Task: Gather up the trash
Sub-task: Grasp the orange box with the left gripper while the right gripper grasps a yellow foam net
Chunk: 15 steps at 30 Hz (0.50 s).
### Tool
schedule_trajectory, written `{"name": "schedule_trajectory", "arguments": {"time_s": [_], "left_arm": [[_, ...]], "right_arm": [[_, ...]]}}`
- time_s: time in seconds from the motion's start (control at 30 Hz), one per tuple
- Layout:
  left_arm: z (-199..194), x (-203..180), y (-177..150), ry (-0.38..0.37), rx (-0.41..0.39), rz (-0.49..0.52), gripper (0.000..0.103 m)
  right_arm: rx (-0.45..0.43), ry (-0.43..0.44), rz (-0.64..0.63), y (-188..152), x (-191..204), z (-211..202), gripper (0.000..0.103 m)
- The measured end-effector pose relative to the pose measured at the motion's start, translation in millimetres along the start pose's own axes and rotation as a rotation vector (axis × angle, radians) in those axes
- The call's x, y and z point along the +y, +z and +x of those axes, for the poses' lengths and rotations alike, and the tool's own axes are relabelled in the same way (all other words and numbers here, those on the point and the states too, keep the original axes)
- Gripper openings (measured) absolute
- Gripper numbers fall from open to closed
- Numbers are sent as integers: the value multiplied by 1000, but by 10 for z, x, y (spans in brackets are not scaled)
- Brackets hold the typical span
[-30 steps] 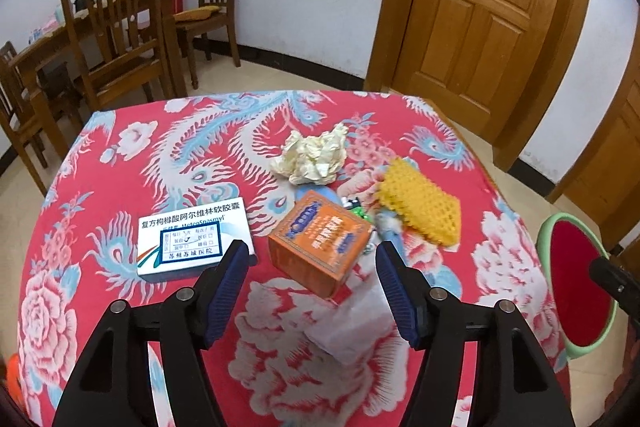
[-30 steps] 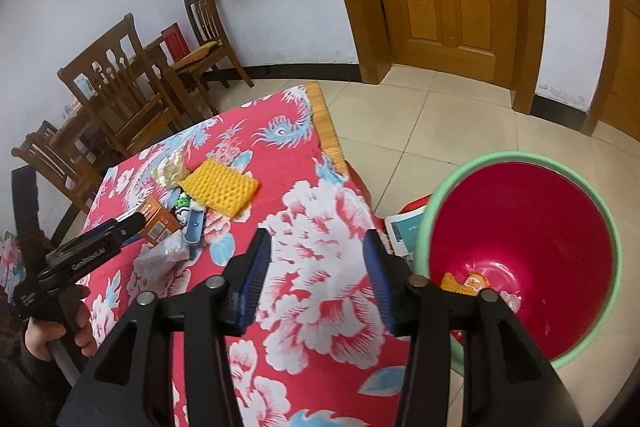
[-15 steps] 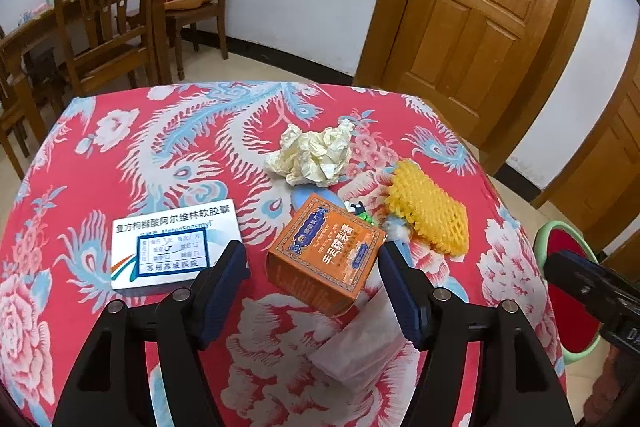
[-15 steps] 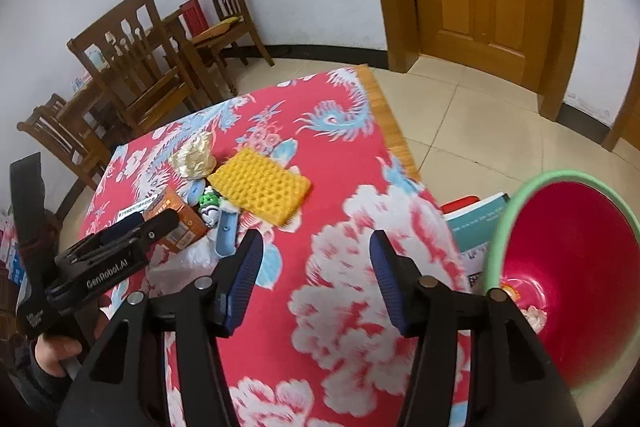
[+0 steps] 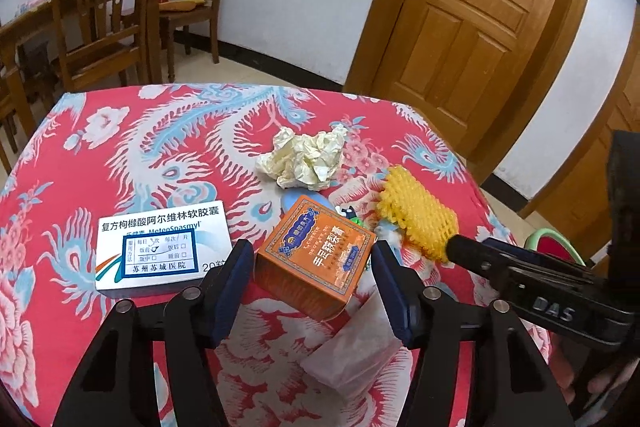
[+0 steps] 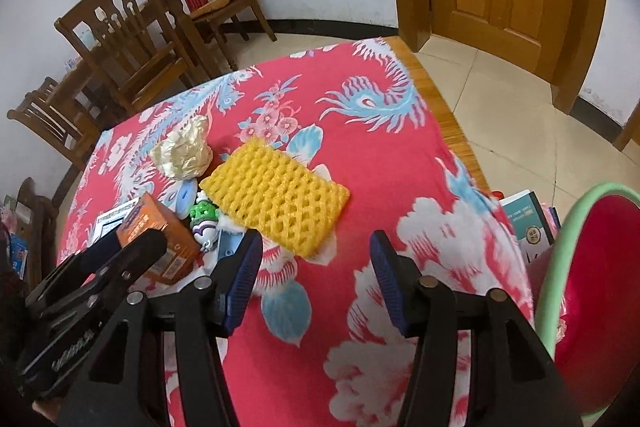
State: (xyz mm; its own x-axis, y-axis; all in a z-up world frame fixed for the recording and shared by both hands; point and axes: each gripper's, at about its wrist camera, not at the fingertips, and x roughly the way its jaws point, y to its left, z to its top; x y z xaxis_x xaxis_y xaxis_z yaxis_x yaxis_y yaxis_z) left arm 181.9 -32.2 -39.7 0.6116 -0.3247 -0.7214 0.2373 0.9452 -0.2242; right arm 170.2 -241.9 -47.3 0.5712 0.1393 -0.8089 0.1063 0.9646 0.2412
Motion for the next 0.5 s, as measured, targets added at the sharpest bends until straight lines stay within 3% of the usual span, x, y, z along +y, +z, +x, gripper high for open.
{"name": "schedule_trajectory", "arguments": {"time_s": [0.17, 0.43, 0.5], "left_arm": [[-3, 0, -2, -2, -1, -2, 62], [-10, 4, -5, -1, -6, -7, 61], [-13, 6, -5, 1, -6, -9, 61]], "right_arm": [[22, 7, -8, 27, 45, 128, 57], [9, -45, -26, 32, 54, 208, 19], [10, -38, -28, 30, 42, 209, 14]]}}
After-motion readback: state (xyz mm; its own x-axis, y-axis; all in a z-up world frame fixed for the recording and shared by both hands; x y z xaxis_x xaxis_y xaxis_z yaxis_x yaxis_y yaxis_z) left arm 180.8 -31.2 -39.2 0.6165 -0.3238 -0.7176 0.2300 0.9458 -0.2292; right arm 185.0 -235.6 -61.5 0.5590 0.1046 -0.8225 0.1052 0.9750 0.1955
